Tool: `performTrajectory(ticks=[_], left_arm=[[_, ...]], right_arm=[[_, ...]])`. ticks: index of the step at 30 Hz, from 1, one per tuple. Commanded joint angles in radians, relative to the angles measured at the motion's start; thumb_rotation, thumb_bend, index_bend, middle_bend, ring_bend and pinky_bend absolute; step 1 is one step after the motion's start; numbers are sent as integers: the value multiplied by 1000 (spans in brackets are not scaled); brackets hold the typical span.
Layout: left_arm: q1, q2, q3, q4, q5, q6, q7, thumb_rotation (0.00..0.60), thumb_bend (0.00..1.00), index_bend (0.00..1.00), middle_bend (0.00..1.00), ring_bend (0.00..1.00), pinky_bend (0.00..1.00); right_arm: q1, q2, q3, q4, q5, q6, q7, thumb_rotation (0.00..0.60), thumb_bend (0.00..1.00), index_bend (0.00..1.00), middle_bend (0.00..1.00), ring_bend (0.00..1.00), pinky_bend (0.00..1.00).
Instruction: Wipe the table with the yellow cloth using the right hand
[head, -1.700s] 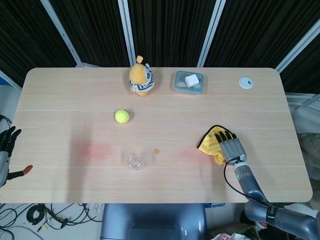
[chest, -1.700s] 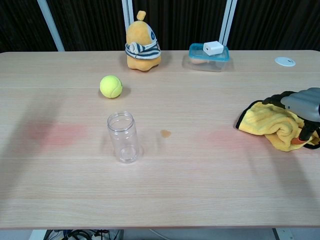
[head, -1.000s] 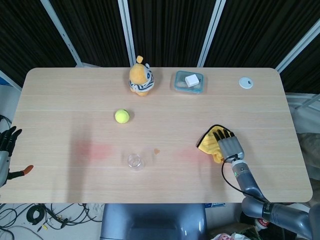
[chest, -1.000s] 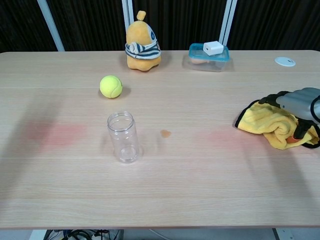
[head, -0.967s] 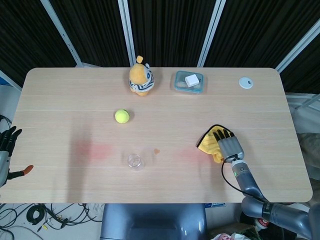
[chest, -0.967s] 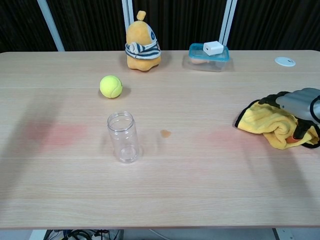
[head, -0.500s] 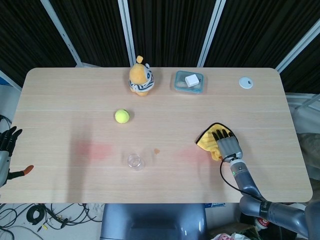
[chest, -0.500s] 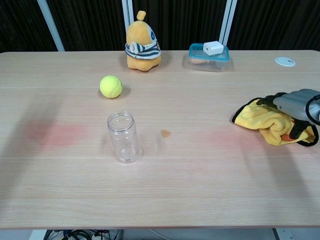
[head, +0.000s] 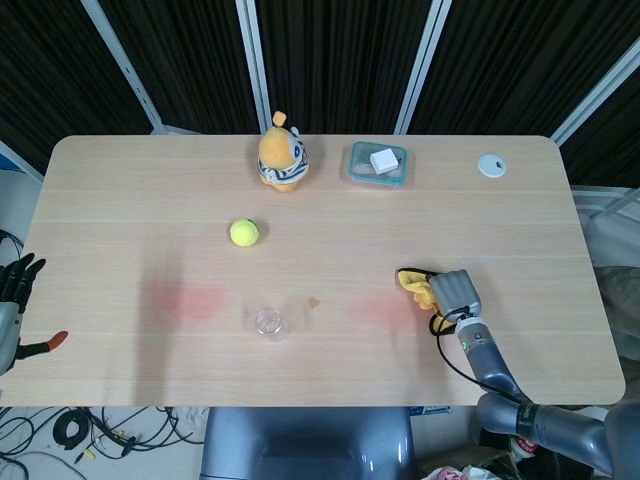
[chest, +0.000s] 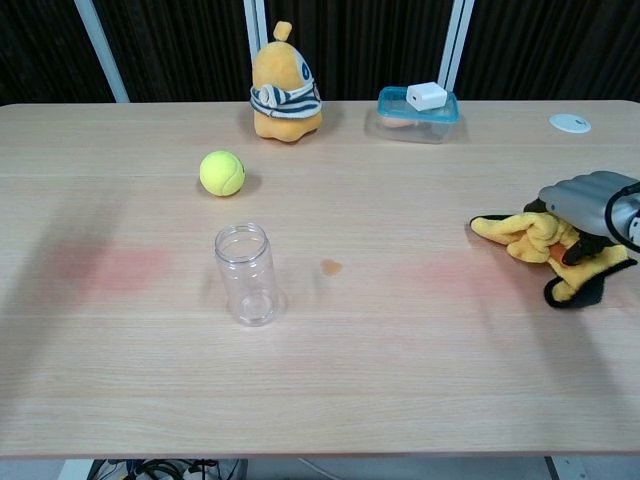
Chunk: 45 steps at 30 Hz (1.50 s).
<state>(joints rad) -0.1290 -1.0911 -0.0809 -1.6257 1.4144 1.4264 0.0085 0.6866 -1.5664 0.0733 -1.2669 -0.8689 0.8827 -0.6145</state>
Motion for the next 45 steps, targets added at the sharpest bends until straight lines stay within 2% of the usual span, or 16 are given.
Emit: performTrajectory(ticks=[1,6,13,25,35,45], left_arm=[[0,-1,-1,-3,-4,-2,1,600,0,0,0,0,0],[-1,-2,2,-6,2,-1,7,600,0,0,0,0,0],[0,-1,2,-7,-2,-1,4,600,0,0,0,0,0],[-3,8,2,-15,-9,-15,-11,600,0,0,0,0,0],[-6,18,2,-24,-18,-28,-27,600,0,0,0,0,0],[-7,25,0,-29,-28,-36,-38,600,0,0,0,0,0]], right_arm=[[-20,-14,-1,9,-122,47,104,600,693,723,682,715,781],[-27,-29,-4,-3,-248,94,202,600,706,747,695,729,782],[-8,-90,-7,6,-339,99,253,600,707,748,693,728,782],[88,-270,44,124,-341,-3,231,600,706,748,692,727,782],[150,-380,72,235,-337,-70,227,600,706,749,691,727,782],[181,-450,83,307,-346,-104,251,600,706,750,690,726,782]])
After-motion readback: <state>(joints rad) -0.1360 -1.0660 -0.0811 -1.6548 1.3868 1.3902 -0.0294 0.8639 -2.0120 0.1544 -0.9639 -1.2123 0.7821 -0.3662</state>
